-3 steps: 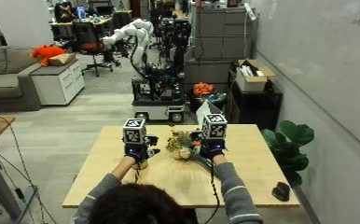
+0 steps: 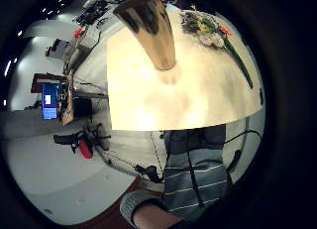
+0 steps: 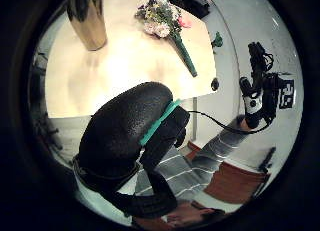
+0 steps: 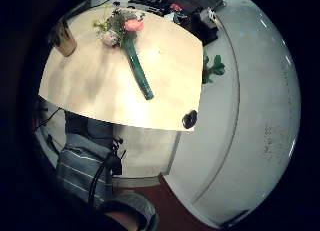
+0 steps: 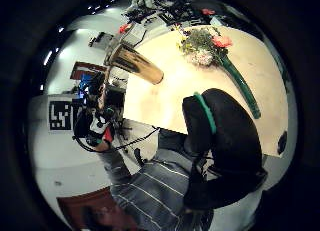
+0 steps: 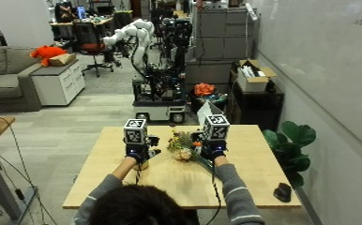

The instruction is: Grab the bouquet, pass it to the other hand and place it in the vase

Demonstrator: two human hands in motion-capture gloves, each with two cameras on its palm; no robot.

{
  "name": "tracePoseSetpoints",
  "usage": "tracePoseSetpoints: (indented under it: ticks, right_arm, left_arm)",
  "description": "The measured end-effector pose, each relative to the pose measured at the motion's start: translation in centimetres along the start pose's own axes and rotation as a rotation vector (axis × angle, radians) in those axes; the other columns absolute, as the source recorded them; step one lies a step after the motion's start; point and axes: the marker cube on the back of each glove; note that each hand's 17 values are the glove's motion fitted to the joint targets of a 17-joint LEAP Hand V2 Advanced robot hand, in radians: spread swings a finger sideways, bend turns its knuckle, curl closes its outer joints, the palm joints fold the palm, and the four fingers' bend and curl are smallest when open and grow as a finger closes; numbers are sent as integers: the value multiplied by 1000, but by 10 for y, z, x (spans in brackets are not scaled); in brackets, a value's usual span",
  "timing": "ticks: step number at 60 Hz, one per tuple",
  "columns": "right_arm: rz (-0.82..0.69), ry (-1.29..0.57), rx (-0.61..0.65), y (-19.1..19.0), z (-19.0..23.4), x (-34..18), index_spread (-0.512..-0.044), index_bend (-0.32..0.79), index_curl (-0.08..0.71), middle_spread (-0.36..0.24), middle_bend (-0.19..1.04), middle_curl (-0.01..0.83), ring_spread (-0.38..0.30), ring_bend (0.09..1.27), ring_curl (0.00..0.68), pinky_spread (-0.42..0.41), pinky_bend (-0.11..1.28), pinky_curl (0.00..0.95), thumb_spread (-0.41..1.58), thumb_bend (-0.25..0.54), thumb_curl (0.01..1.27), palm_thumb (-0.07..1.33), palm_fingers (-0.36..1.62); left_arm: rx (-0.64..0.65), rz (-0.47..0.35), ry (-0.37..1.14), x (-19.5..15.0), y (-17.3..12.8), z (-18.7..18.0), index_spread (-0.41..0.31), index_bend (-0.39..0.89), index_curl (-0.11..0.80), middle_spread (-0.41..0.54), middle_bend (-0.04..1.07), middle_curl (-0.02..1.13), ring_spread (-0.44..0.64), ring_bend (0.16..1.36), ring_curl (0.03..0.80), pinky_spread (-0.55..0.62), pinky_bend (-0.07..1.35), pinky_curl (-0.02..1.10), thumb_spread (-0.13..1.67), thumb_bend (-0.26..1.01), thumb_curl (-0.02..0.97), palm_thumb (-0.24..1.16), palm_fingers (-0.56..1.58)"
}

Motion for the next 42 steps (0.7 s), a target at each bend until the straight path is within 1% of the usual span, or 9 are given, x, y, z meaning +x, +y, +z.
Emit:
tracePoseSetpoints:
  ticks: [5,10,15,19,23,28,33,38,42]
  right_arm:
    - [-17,-11,30,3,1,-2,-271,136,79,-14,229,117,23,325,100,153,373,147,871,323,125,481,175]
    - [-1,-15,5,12,-2,-5,-300,140,111,-19,225,155,17,362,136,168,400,189,1044,330,153,513,212]
    - [15,-18,-9,13,-2,-2,-314,142,140,-21,225,189,17,371,161,177,407,218,1150,317,174,523,198]
    - [26,-10,-17,10,0,4,-322,143,157,-21,223,211,16,375,176,181,408,235,1206,302,189,528,189]
    - [29,-9,-17,8,2,7,-326,142,171,-18,220,230,16,378,188,184,408,250,1243,286,201,534,182]
    - [34,-13,-1,23,-11,-2,-324,138,184,-16,219,251,16,385,203,185,407,263,1275,265,215,541,181]
    - [42,-12,-9,25,-14,-2,-323,137,194,-16,220,268,15,384,214,186,410,277,1295,244,227,548,177]
    - [55,0,-13,6,-4,9,-322,136,202,-15,222,283,15,383,223,186,409,288,1308,224,237,556,174]
    - [87,5,-25,8,-10,10,-326,130,206,-15,217,292,21,386,231,186,411,297,1316,205,244,557,166]
  left_arm:
    - [-12,6,16,5,-1,0,-41,145,98,208,206,116,327,422,119,361,265,111,730,-4,81,61,129]
    - [-5,36,8,11,-3,2,-46,145,130,237,202,150,376,456,141,409,279,144,851,-15,114,58,113]
    - [-25,64,15,21,19,-6,-48,146,157,250,201,179,405,472,157,434,294,175,920,-20,141,52,99]
    - [-15,59,19,19,11,0,-49,150,175,256,201,199,419,482,167,445,297,193,953,-21,160,47,89]
    - [-24,47,12,17,15,1,-50,153,194,260,200,217,428,488,175,453,298,209,975,-22,177,42,81]
    - [-21,43,18,13,8,6,-50,153,212,263,199,236,435,495,184,458,298,226,991,-23,195,37,72]
    - [-35,50,28,16,27,-5,-51,152,227,265,198,251,439,500,191,461,302,243,1001,-23,210,33,66]
    - [-36,32,19,13,17,-1,-51,151,239,266,197,265,441,507,198,463,302,256,1006,-24,222,29,61]
    - [-16,57,25,20,28,-12,-51,149,246,267,199,275,441,514,204,466,301,265,1009,-24,231,27,60]
